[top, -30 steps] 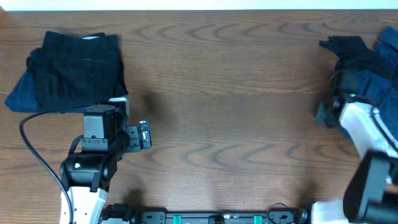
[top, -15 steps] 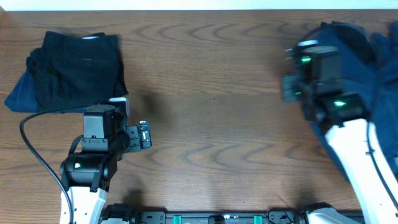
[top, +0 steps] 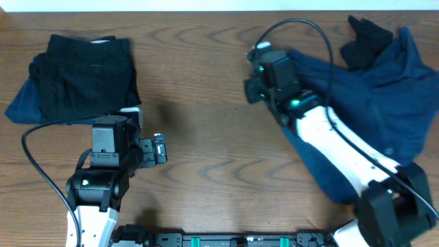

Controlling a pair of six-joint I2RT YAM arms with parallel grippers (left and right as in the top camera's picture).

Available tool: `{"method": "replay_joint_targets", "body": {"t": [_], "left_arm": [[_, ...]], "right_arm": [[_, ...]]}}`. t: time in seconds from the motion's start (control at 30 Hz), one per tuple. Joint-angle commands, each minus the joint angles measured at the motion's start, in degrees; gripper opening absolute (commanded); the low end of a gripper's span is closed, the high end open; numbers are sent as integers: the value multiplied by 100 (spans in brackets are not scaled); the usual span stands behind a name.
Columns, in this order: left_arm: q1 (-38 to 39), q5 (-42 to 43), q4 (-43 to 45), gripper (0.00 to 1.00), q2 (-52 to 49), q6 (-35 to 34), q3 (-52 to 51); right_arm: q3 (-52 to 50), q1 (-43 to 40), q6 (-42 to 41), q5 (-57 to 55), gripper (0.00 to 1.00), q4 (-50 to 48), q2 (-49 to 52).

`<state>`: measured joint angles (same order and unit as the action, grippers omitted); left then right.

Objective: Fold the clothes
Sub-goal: 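Grasp the denim shorts with the right gripper and drag them toward center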

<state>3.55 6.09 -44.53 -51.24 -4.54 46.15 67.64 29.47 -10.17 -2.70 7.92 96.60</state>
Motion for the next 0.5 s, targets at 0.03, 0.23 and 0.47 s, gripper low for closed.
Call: {"method": "replay_joint_targets", "body": {"t": [0.03, 0.23, 0.47], "left_arm": [[17, 79, 13, 98, 2, -50, 125], [17, 81, 20, 98, 0, -52, 125], [17, 673, 46, 98, 0, -55, 122]], "right_arm": [[33, 323, -717, 651, 6, -894, 339], [35, 245, -330, 216, 48, -490, 404], [35, -588, -291, -743, 84, 702, -584]]}}
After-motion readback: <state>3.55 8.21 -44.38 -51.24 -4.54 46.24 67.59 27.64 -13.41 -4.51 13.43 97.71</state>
